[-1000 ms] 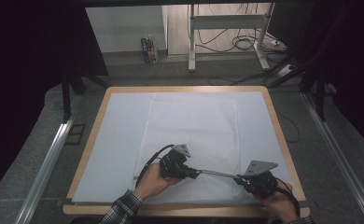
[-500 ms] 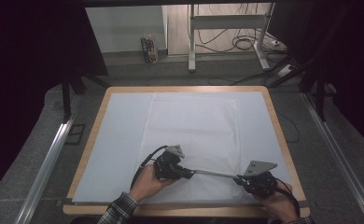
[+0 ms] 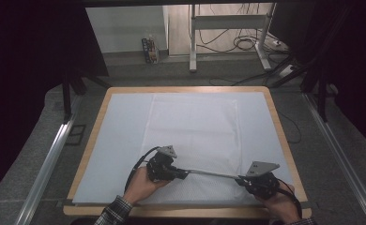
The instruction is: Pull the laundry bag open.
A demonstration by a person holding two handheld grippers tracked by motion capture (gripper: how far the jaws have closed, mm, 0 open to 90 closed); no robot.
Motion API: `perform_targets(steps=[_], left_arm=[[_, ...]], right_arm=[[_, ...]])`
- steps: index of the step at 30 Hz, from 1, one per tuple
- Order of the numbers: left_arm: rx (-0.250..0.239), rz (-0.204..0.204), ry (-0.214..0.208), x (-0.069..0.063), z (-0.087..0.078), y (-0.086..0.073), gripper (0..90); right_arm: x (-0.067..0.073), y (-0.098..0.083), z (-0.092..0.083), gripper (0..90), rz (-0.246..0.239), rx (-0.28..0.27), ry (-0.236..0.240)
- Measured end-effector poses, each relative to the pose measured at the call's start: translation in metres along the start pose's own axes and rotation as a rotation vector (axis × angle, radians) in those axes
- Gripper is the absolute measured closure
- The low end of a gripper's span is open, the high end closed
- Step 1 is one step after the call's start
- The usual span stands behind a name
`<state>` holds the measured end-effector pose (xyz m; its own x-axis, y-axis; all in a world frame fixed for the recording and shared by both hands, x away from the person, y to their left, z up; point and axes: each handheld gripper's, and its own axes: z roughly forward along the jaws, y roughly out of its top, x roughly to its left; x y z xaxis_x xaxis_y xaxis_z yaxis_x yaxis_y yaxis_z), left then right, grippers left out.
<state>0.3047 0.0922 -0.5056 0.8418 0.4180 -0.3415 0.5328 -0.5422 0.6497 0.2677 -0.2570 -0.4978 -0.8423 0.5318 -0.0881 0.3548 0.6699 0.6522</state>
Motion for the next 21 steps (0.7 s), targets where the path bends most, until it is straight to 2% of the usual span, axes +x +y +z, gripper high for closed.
perform_targets(steps=[21], left_arm=[[-0.021,-0.037,0.046,0.006,-0.025,-0.022,87.2]], right_arm=[[-0.001,-0.001,-0.001,84.4,0.000,0.000,-0.003]])
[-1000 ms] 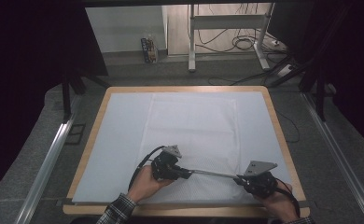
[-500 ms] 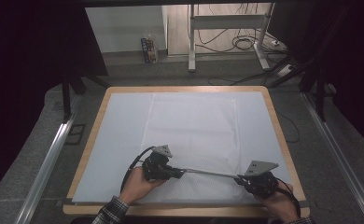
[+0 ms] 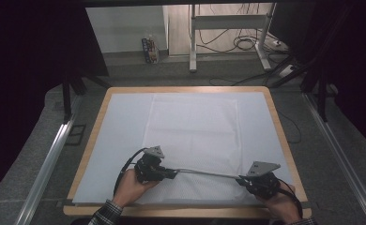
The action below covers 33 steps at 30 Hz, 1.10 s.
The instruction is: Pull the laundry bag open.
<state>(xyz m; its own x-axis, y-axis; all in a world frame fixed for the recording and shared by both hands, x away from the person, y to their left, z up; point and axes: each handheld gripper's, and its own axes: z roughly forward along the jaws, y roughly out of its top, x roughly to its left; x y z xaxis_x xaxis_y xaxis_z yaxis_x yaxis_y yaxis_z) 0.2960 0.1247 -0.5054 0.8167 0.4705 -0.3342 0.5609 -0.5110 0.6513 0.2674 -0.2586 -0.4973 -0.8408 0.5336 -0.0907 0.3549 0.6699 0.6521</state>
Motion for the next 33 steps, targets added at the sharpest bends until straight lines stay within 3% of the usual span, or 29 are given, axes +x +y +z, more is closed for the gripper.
perform_targets(steps=[14,25,33], left_arm=[[0.000,-0.019,0.025,0.003,-0.009,-0.010,87.2],[-0.015,-0.057,0.037,0.007,-0.020,-0.023,87.2],[0.000,-0.053,0.043,0.007,-0.022,-0.026,87.2]], right_arm=[[0.000,0.000,0.000,84.4,-0.002,0.002,-0.005],[-0.001,0.000,0.000,84.4,-0.002,0.004,-0.004],[0.000,0.000,0.000,84.4,-0.001,0.004,0.001]])
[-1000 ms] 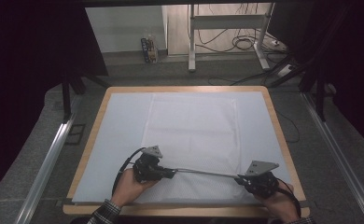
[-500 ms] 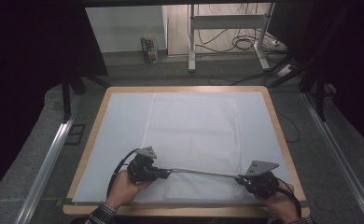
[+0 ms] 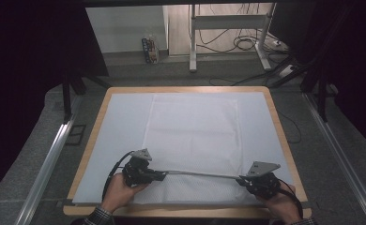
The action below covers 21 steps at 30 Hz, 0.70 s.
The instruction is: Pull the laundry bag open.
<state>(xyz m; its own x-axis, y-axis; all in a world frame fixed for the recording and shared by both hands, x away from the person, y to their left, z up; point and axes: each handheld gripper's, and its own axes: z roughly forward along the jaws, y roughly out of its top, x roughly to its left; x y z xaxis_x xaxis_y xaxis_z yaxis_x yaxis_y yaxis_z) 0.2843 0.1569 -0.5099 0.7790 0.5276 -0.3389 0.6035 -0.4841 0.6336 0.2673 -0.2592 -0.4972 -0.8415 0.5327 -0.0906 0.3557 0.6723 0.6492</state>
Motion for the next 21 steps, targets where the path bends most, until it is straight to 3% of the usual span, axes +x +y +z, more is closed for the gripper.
perform_targets(steps=[21], left_arm=[[-0.033,-0.062,0.044,0.010,-0.021,-0.019,87.1]], right_arm=[[-0.002,-0.002,-0.001,84.4,0.012,-0.001,-0.007]])
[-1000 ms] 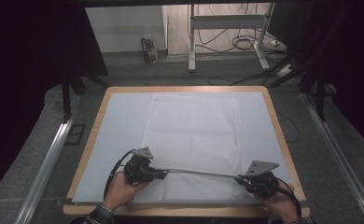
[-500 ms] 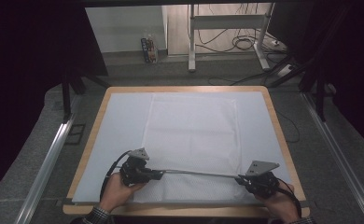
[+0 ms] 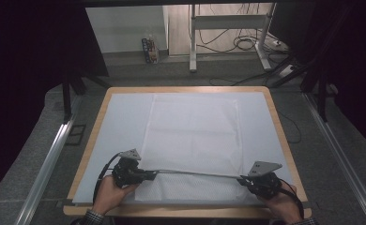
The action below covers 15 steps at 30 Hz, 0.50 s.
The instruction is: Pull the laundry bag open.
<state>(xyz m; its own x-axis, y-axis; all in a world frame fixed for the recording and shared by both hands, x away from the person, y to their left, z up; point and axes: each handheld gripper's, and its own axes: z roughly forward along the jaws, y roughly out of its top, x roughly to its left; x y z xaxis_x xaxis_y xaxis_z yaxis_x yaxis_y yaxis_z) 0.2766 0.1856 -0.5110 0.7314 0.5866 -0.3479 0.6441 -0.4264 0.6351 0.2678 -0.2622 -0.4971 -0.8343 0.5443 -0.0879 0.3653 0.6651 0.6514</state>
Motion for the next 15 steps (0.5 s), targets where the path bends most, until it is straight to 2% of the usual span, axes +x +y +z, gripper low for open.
perform_targets(steps=[5,9,15], left_arm=[[0.004,-0.002,0.012,0.002,-0.004,-0.004,87.2],[-0.004,-0.019,0.008,0.005,-0.007,-0.008,87.2],[-0.006,-0.030,0.028,0.007,-0.012,-0.012,87.2]], right_arm=[[0.000,0.000,0.000,84.4,-0.003,0.000,0.000],[-0.001,-0.001,0.000,84.4,0.001,0.002,0.001],[-0.001,-0.001,0.000,84.5,0.005,0.004,0.002]])
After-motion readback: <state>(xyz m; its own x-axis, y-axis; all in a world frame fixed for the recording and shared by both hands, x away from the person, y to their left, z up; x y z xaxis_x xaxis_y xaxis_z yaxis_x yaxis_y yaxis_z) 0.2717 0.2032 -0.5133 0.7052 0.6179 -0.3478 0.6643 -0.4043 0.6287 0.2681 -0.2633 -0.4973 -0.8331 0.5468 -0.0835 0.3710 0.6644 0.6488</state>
